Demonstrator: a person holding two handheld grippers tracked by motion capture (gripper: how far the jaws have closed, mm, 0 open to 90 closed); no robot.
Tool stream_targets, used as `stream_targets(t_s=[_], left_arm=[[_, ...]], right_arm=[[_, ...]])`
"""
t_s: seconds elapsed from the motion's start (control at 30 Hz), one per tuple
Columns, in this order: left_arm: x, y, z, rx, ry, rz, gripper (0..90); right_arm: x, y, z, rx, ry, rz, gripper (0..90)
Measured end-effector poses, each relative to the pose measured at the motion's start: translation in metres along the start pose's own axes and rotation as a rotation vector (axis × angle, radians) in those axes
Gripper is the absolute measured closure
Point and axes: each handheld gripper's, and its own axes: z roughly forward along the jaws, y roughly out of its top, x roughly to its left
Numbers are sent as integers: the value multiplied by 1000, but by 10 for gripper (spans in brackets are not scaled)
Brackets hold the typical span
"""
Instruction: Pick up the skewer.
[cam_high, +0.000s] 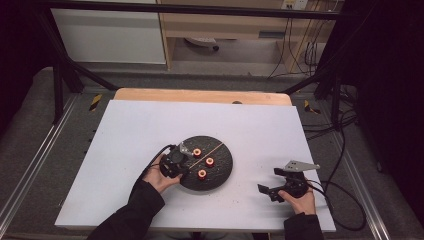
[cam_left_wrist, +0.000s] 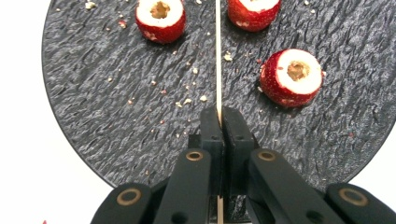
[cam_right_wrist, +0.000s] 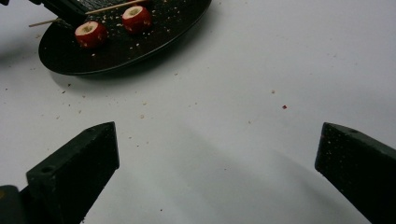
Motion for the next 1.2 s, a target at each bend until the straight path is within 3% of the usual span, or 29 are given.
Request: stream_targets(t_s=[0.4,0.9,1.2], left_arm=[[3,-11,-16,-92,-7,-32,881],[12,-52,-40,-240,-8,-90,882],[16,-73,-52,-302,-11,-116,882]], right_arm=[[0,0,0,8,-6,3,5],[0,0,1,6,-8,16,5],[6,6,5,16,-18,22,5]])
